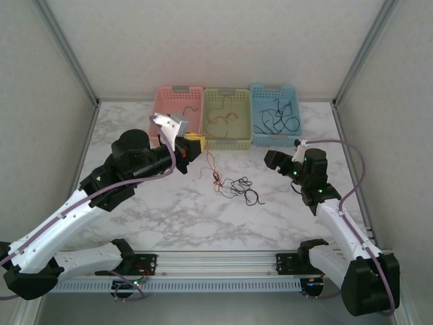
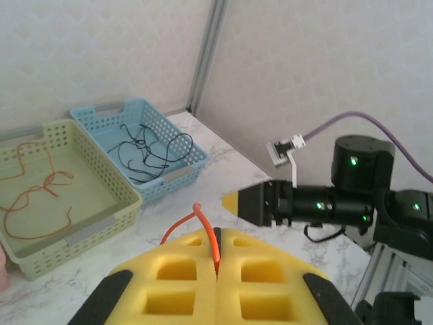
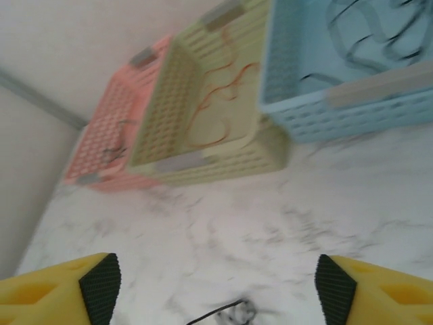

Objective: Untangle the cables

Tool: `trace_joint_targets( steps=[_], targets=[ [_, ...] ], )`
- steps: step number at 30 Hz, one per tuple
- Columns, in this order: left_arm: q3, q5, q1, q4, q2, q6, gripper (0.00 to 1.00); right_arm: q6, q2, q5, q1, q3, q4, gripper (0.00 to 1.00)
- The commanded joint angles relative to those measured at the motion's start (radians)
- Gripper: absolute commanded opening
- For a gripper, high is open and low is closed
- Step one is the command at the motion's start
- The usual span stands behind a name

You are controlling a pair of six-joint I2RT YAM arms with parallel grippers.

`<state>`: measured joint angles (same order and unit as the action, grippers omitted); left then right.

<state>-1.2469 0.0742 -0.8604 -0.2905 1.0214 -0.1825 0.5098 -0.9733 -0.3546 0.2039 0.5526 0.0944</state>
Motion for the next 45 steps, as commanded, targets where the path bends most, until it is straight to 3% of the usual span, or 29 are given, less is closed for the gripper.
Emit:
trace_joint_targets(
  steps=[1,6,13,15,18,22,25,27,31,34,38,42,45],
  targets=[
    [-0.028,-0.111,0.001,-0.032,0.011,-0.092,0.00,-0.040,0.031,-0.177,0.055,-0.031,0.085,0.68],
    [-0.083,-0.190,0.002,-0.103,0.046,-0.186,0.00,-0.102,0.052,-0.240,0.181,-0.030,0.093,0.52],
    [-0.105,-0.093,0.001,-0.100,0.057,-0.167,0.00,-0.163,-0.022,-0.245,0.267,0.029,0.060,0.24],
    [-0.109,-0.069,0.002,-0.100,0.057,-0.158,0.00,-0.168,-0.050,-0.246,0.275,0.042,0.060,0.20],
    [-0.117,-0.066,0.001,-0.116,0.059,-0.162,0.00,-0.175,-0.095,-0.278,0.294,0.063,0.066,0.26],
    [-0.121,-0.106,0.002,-0.132,0.053,-0.165,0.00,-0.179,-0.111,-0.206,0.305,0.065,0.034,0.57],
    [-0.134,-0.131,0.001,-0.147,0.049,-0.172,0.00,-0.190,-0.099,-0.152,0.307,0.029,0.042,0.63],
    [-0.148,-0.155,0.002,-0.164,0.048,-0.181,0.00,-0.217,-0.108,-0.202,0.309,-0.001,0.078,0.68],
    [-0.170,-0.163,0.001,-0.180,0.042,-0.177,0.00,-0.243,-0.193,-0.185,0.338,-0.029,0.168,0.78],
    [-0.187,-0.156,0.001,-0.195,0.042,-0.171,0.00,-0.294,-0.247,-0.106,0.365,-0.028,0.216,0.91],
    [-0.217,-0.154,0.002,-0.231,0.043,-0.157,0.00,-0.371,-0.323,-0.117,0.371,0.023,0.211,0.91],
    [-0.259,-0.169,0.001,-0.266,0.033,-0.135,0.00,-0.467,-0.407,-0.156,0.399,0.138,0.072,0.85],
    [-0.279,-0.172,0.001,-0.277,0.022,-0.126,0.00,-0.507,-0.443,-0.225,0.428,0.166,0.067,0.81]
  ],
)
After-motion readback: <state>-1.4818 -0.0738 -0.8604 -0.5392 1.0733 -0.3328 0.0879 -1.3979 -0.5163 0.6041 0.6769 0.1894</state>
